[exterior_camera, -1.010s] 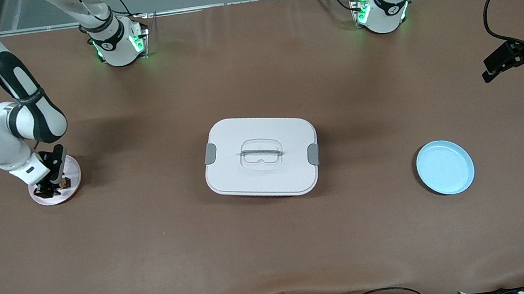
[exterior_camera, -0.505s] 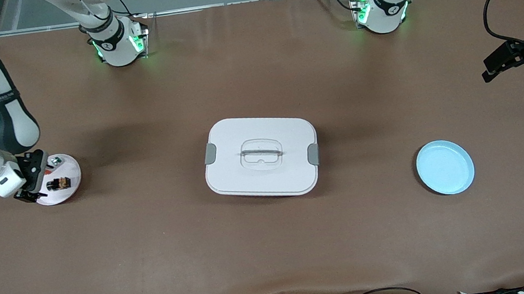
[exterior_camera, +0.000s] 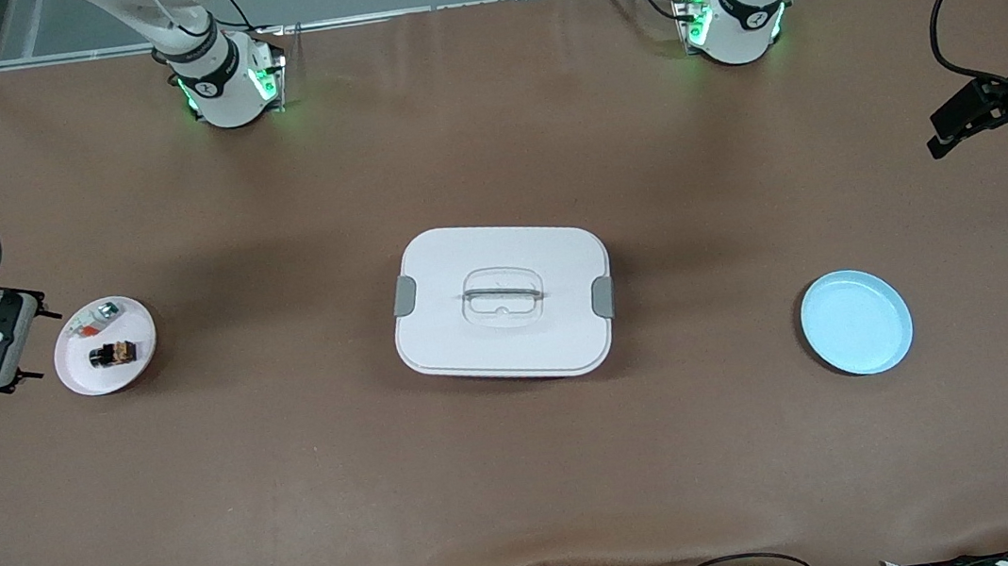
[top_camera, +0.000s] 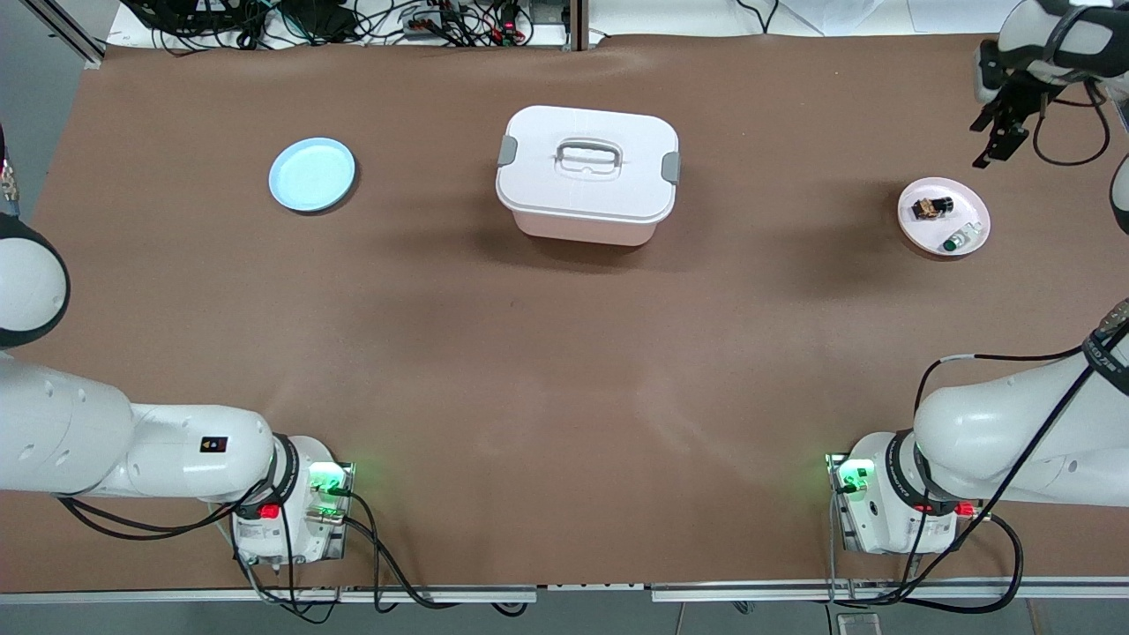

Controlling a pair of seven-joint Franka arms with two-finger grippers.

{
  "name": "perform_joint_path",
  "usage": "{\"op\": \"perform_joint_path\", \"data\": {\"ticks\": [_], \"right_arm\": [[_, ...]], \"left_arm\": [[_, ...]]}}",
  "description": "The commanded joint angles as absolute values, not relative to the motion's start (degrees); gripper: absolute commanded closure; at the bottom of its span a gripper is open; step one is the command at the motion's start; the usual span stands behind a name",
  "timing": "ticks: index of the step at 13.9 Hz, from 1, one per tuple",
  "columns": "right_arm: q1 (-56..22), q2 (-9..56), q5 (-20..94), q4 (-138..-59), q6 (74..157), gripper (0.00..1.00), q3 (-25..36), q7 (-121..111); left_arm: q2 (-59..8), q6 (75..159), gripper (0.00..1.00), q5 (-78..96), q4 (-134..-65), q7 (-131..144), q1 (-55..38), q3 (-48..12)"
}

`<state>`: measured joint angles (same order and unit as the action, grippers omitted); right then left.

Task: Transfer orange switch to right arm and place

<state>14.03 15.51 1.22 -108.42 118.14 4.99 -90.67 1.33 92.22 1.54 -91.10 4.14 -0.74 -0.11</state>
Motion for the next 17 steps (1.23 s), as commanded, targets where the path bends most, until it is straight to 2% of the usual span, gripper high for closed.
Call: {"op": "perform_joint_path", "data": {"ticks": [1, 4, 13, 17], "right_arm": [[10.39, 11.70, 0.71, -106.36, 110.78, 0.00, 4.92, -78.72], [6.17, 11.69, -4.30, -99.25, 102.06, 0.00, 4.83, -67.89], [0.80, 11.78, -3.60, -88.08, 90.72, 0.00, 4.75, -34.68], [0.53, 11.78, -1.25, -86.57, 89.83, 0.00, 4.83, -17.26]], "left_arm": [[1.67, 91.05, 0.00, 1.67, -90.35, 2.99, -0.88, 0.00], [1.67, 91.05, 0.00, 1.67, -90.26, 2.99, -0.88, 0.00], [1.67, 91.05, 0.00, 1.67, -90.26, 2.99, -0.79, 0.00], [1.58, 91.05, 0.00, 1.93, -89.91, 2.99, -0.70, 0.00]]}}
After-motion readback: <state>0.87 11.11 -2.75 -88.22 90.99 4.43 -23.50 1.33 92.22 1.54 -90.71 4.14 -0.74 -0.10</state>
